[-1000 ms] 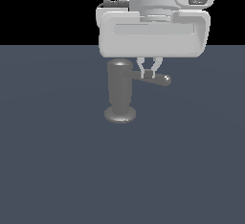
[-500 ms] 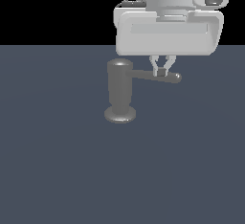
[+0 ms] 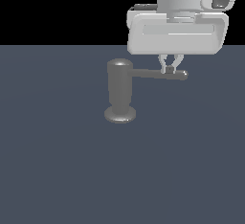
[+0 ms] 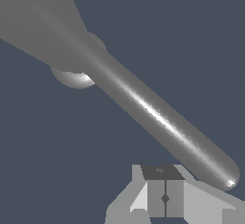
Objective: Turn on the faucet by rotating a designated handle.
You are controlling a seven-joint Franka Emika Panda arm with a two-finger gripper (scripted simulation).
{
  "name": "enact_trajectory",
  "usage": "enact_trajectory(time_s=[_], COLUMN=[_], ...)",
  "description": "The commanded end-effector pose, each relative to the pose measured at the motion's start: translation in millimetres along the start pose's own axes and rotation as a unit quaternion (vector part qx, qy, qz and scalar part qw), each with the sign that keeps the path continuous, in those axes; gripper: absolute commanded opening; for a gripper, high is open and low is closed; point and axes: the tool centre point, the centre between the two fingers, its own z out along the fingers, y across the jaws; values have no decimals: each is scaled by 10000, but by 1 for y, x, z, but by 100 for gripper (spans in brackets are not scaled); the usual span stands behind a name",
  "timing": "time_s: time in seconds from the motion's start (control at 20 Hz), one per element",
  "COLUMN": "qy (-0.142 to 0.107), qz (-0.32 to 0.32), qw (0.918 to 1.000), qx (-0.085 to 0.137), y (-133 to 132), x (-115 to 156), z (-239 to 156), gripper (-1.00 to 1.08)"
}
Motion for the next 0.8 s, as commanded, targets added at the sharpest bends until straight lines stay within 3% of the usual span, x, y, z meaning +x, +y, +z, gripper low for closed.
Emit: enact_trajectory(time_s=[0.0, 0.75], qy=[-18, -69], qz=[-57, 0], qw=[10000, 10000], qx=[-5, 2], y=[1, 36], x=[10, 47], z=[4, 10], gripper=[-100, -100])
